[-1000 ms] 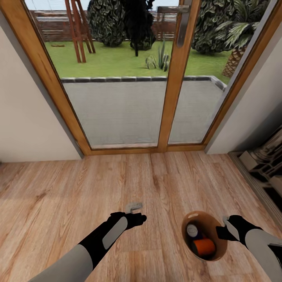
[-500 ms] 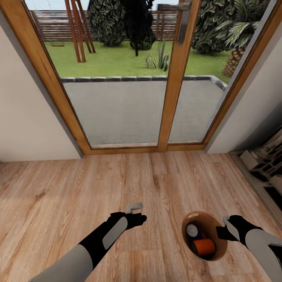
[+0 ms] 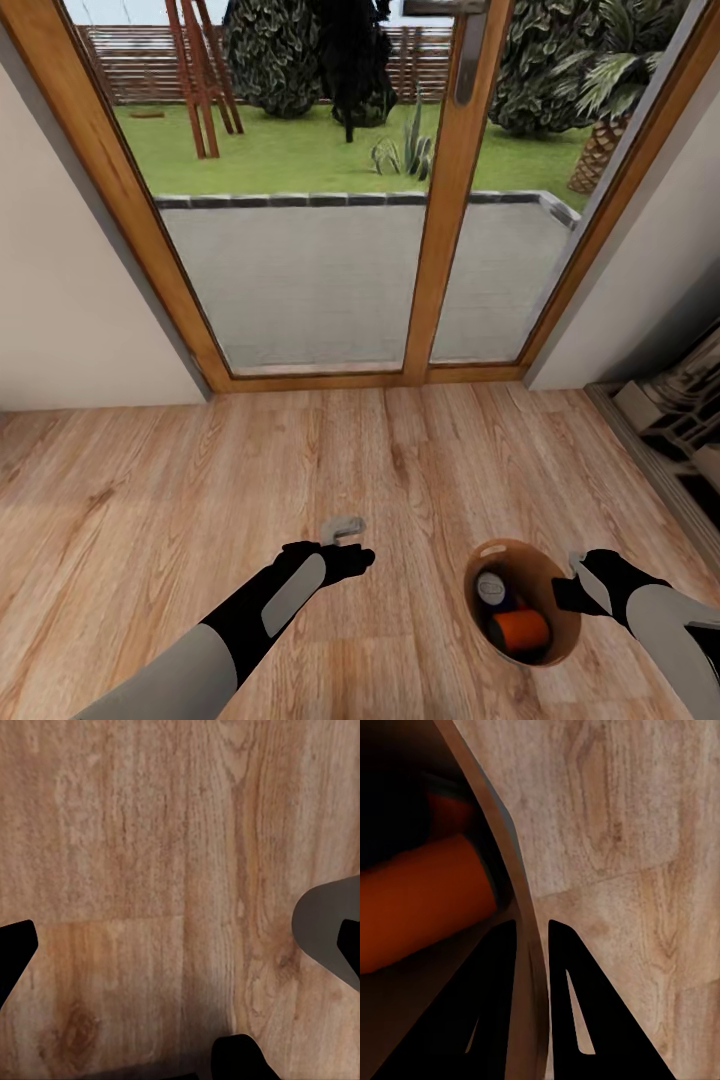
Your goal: Put the three can of soda from the living room inside the tash can in the kitchen.
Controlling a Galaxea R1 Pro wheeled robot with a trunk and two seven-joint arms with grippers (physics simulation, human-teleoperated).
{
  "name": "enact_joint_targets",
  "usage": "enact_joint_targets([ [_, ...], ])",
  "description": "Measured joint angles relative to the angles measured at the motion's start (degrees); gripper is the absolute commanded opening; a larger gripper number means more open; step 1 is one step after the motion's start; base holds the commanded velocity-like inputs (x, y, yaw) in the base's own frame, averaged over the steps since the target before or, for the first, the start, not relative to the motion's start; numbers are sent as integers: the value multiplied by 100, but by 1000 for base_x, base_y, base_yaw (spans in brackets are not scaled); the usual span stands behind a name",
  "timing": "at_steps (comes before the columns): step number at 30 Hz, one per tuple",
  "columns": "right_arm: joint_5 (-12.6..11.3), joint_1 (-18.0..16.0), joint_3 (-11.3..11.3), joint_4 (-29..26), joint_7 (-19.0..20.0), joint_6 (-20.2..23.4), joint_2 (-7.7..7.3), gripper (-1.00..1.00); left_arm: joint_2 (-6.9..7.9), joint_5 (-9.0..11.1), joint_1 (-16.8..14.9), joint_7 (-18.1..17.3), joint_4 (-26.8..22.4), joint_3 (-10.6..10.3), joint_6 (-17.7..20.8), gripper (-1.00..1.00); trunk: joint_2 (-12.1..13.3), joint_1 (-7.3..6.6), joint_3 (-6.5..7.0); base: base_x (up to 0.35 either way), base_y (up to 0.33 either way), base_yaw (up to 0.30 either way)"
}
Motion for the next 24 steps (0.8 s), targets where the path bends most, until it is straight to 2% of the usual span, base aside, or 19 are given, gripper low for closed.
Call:
enact_joint_targets([
  [5,-1,-1,4,0,0,0,0,-100,0,0,0,-1,0,-1,0,100,-2,1,0,0,0,0],
  [9,-2,0,2,0,0,2,0,-100,0,0,0,-2,3,-6,3,100,-160,88,-72,0,0,0],
  [14,-2,-1,5,0,0,1,0,-100,2,0,0,-2,2,-7,0,100,-162,88,-72,0,0,0],
  [24,-3,0,4,6,1,0,3,-100,1,0,0,-8,2,-8,2,100,-441,242,-197,0,0,0],
])
